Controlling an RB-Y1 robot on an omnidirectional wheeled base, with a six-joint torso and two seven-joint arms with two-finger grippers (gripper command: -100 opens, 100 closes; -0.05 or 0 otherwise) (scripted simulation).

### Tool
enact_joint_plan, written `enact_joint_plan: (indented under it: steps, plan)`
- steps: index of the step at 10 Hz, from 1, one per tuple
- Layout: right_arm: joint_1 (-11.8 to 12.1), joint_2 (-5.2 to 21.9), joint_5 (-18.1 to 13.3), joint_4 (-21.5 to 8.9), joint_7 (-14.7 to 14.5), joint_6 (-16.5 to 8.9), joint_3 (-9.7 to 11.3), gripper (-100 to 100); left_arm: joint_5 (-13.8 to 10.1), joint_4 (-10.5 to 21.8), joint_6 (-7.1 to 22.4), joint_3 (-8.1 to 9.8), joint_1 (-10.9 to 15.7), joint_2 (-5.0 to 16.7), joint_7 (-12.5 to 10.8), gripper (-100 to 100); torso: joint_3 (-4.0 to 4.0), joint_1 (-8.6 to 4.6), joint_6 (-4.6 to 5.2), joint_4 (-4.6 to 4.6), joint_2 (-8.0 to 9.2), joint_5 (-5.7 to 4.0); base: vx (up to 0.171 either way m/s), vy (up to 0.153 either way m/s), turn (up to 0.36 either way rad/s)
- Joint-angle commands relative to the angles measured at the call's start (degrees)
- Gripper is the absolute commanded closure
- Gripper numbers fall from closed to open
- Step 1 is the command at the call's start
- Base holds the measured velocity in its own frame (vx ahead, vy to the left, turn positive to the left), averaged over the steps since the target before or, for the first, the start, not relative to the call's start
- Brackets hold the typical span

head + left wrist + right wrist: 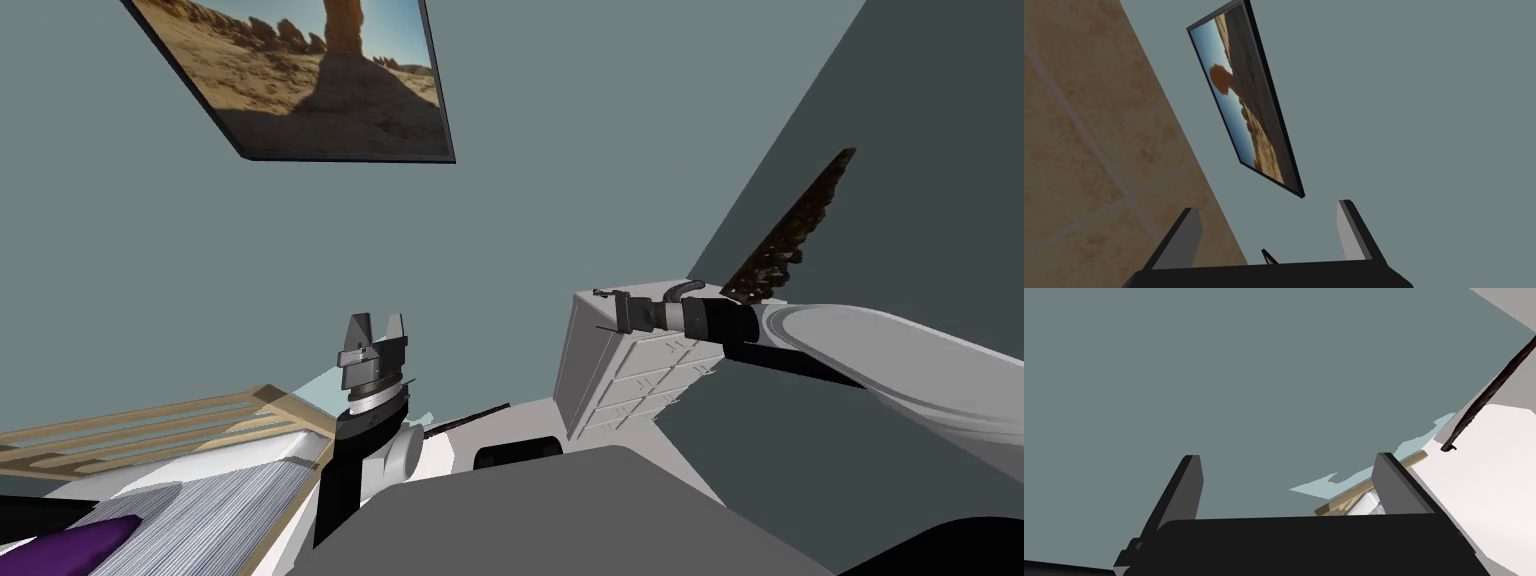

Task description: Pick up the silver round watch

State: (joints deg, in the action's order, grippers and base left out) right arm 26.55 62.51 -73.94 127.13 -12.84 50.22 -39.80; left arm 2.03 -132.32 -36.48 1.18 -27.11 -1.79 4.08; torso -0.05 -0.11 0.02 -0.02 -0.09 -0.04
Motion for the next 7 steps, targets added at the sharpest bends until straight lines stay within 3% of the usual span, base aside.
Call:
enact_joint_plan:
  steps: [1,4,7]
  plan:
    - [-0.1,1.6,-2.3,0.0,-0.4,0.9,-0.7,-100,0.0,0.0,0.0,0.0,0.0,0.0,0.0,0,0.0,0.0,0.0,0.0,0.0,0.0,0.002,-0.027,0.083]
    - [-0.2,6.7,-7.3,0.1,-1.4,3.9,-3.4,-100,0.0,0.0,0.0,0.0,0.0,0.0,0.0,0,-0.01,-0.02,0.04,0.0,-0.02,-0.02,0.01,-0.034,0.102]
    - [-0.1,9.5,-10.8,0.2,-2.0,5.5,-4.5,-100,0.0,0.0,0.0,0.0,0.0,0.0,0.0,0,-0.02,-0.06,0.01,-0.01,-0.04,-0.02,0.012,-0.04,0.107]
